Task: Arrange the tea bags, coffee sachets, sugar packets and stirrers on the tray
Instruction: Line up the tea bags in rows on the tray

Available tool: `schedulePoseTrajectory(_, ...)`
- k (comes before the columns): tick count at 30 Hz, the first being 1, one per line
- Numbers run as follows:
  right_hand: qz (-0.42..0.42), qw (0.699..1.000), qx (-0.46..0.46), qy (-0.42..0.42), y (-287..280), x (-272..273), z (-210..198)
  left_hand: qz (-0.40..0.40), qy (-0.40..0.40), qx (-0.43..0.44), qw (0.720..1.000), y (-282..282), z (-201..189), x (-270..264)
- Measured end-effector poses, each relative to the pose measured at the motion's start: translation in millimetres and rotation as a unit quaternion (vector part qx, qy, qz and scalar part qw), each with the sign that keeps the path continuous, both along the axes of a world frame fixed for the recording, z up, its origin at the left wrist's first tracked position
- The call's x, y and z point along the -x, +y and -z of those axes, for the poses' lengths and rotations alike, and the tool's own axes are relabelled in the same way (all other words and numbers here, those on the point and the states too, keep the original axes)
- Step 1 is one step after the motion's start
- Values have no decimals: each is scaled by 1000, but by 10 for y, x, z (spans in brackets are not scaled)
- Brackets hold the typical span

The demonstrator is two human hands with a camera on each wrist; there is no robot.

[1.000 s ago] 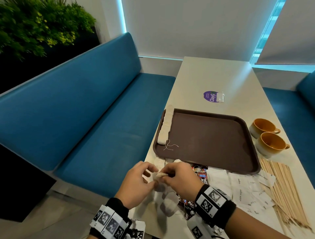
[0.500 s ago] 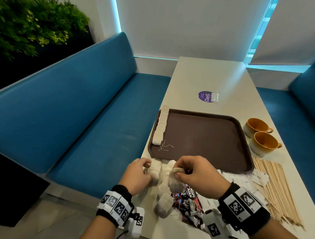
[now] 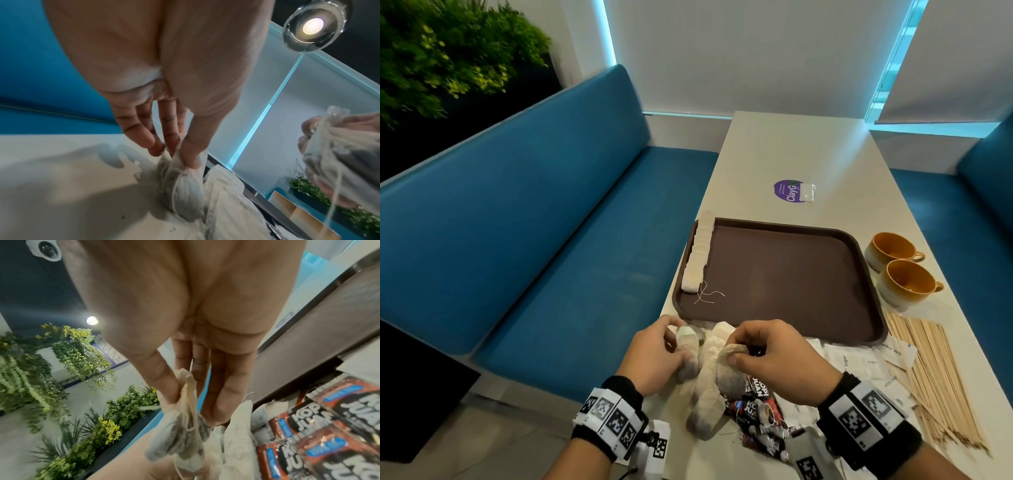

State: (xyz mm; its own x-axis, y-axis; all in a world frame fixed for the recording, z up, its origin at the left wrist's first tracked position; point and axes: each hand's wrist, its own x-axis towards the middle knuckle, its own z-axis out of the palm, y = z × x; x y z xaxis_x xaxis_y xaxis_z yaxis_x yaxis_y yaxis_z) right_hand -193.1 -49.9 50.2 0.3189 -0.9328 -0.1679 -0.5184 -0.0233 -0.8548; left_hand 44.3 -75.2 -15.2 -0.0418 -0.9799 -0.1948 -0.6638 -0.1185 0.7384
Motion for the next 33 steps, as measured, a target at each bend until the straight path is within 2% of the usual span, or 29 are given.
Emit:
schedulePoseTrajectory(7, -14, 999, 24, 33, 11, -71, 74, -35, 74, 10, 997, 120, -12, -77)
schedulePoseTrajectory(9, -28, 998, 38, 38, 1, -100, 72, -25, 99, 8, 995, 136, -33, -96)
schedulePoseTrajectory(16, -49, 996, 70, -33, -18, -199, 9, 6, 154, 43, 987, 216, -293, -15)
schedulePoseTrajectory(26, -82, 990, 112, -19, 4, -138, -87, 41, 230, 22, 972, 272, -500, 142)
schedulePoseTrajectory(33, -21, 997, 65, -27, -13, -97, -41, 44, 325, -35, 944, 299, -501, 164)
